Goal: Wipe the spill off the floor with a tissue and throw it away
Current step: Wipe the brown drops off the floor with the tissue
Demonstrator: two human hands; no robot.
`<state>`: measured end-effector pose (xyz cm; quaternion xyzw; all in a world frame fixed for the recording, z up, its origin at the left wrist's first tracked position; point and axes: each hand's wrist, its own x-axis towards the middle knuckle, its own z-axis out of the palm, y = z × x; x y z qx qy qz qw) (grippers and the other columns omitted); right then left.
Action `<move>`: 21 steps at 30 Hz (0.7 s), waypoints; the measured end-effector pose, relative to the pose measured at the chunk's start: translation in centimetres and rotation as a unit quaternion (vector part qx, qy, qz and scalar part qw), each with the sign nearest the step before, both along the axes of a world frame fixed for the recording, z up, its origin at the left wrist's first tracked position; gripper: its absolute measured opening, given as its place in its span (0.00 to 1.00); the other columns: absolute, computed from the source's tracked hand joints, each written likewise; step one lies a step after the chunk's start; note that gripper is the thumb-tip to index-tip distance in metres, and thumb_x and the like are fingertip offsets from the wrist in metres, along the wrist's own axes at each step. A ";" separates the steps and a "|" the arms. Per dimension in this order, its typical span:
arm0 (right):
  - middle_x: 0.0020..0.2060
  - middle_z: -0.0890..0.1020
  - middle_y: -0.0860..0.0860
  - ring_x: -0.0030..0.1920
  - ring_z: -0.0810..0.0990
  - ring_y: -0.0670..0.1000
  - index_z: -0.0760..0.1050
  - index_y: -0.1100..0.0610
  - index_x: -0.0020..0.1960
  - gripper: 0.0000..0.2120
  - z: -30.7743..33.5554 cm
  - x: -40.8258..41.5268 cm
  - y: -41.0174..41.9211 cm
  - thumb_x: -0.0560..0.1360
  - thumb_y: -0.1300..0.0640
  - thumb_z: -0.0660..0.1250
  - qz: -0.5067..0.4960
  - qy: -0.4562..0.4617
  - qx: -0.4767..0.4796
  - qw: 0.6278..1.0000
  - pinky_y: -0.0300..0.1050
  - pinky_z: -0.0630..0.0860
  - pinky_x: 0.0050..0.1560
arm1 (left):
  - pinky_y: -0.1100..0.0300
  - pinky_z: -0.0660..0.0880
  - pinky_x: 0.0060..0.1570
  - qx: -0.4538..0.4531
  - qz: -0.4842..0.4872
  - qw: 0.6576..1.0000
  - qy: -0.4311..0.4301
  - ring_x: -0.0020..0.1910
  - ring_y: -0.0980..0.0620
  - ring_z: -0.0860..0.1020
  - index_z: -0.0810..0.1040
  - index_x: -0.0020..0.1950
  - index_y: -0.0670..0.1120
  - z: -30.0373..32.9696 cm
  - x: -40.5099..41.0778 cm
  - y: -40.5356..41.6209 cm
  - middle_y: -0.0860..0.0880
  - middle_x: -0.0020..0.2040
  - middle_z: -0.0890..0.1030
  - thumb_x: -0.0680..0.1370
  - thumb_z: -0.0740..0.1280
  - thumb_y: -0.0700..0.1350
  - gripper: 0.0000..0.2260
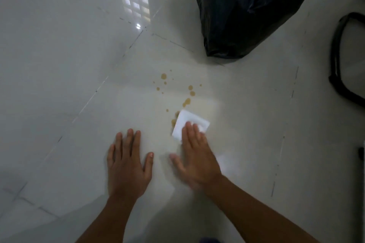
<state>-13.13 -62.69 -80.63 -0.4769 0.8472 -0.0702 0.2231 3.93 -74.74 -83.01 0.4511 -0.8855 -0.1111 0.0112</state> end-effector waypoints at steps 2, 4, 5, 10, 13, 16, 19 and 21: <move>0.82 0.49 0.53 0.81 0.47 0.53 0.50 0.59 0.81 0.43 0.9 2.5 7.0 0.78 0.30 0.53 0.106 -0.006 0.006 0.994 0.55 0.55 0.79 | 0.42 0.59 0.75 0.006 -0.003 1.000 0.002 0.80 0.39 0.58 0.62 0.79 0.46 0.1 0.1 0.1 0.42 0.79 0.66 0.78 0.56 0.59 0.31; 0.81 0.51 0.53 0.80 0.53 0.54 0.56 0.61 0.80 0.44 1.1 0.3 12.1 0.77 0.28 0.53 0.074 0.040 0.012 0.996 0.54 0.55 0.78 | 0.42 0.59 0.75 0.004 0.000 1.000 0.003 0.80 0.40 0.58 0.62 0.78 0.46 0.0 0.0 -0.1 0.42 0.79 0.66 0.78 0.56 0.59 0.31; 0.81 0.49 0.53 0.80 0.51 0.54 0.54 0.61 0.80 0.46 1.0 -1.5 13.1 0.77 0.27 0.50 0.027 0.062 0.025 0.997 0.51 0.51 0.79 | 0.42 0.59 0.75 0.003 0.002 1.000 0.002 0.80 0.40 0.58 0.62 0.78 0.46 -0.2 0.0 -0.1 0.43 0.79 0.66 0.78 0.55 0.59 0.31; 0.79 0.46 0.64 0.80 0.48 0.63 0.48 0.69 0.78 0.48 0.7 3.1 8.5 0.77 0.29 0.47 -0.038 0.022 0.046 0.998 0.58 0.50 0.79 | 0.42 0.58 0.76 0.001 -0.002 1.000 -0.006 0.80 0.40 0.58 0.60 0.79 0.47 -0.3 0.0 0.0 0.42 0.79 0.65 0.79 0.56 0.58 0.31; 0.80 0.54 0.57 0.79 0.58 0.58 0.60 0.64 0.78 0.46 1.2 4.9 11.3 0.76 0.28 0.56 0.154 -0.007 0.011 0.988 0.52 0.55 0.76 | 0.42 0.58 0.76 0.004 -0.006 1.000 -0.005 0.80 0.39 0.58 0.60 0.79 0.46 0.2 0.1 0.2 0.42 0.79 0.65 0.79 0.56 0.58 0.31; 0.81 0.48 0.54 0.80 0.50 0.54 0.53 0.61 0.80 0.47 0.6 -1.0 9.6 0.76 0.26 0.50 0.065 0.039 0.019 0.997 0.50 0.50 0.79 | 0.43 0.58 0.76 0.012 0.004 1.000 -0.014 0.80 0.40 0.58 0.57 0.80 0.42 0.4 -0.2 -0.1 0.41 0.79 0.63 0.79 0.55 0.58 0.33; 0.81 0.46 0.59 0.81 0.44 0.56 0.45 0.64 0.80 0.49 -0.3 -6.0 0.7 0.76 0.27 0.43 -0.067 0.067 0.008 0.995 0.52 0.45 0.80 | 0.43 0.59 0.75 0.019 0.002 1.000 -0.011 0.80 0.40 0.60 0.57 0.79 0.39 0.1 -0.1 0.2 0.39 0.79 0.63 0.78 0.55 0.59 0.36; 0.81 0.44 0.60 0.80 0.41 0.55 0.41 0.64 0.80 0.48 -0.6 -8.6 -6.1 0.76 0.29 0.43 -0.114 0.029 -0.009 0.993 0.52 0.41 0.80 | 0.44 0.62 0.72 0.031 -0.002 1.000 -0.005 0.78 0.40 0.63 0.60 0.78 0.40 0.0 -0.2 -0.6 0.40 0.78 0.66 0.76 0.56 0.61 0.36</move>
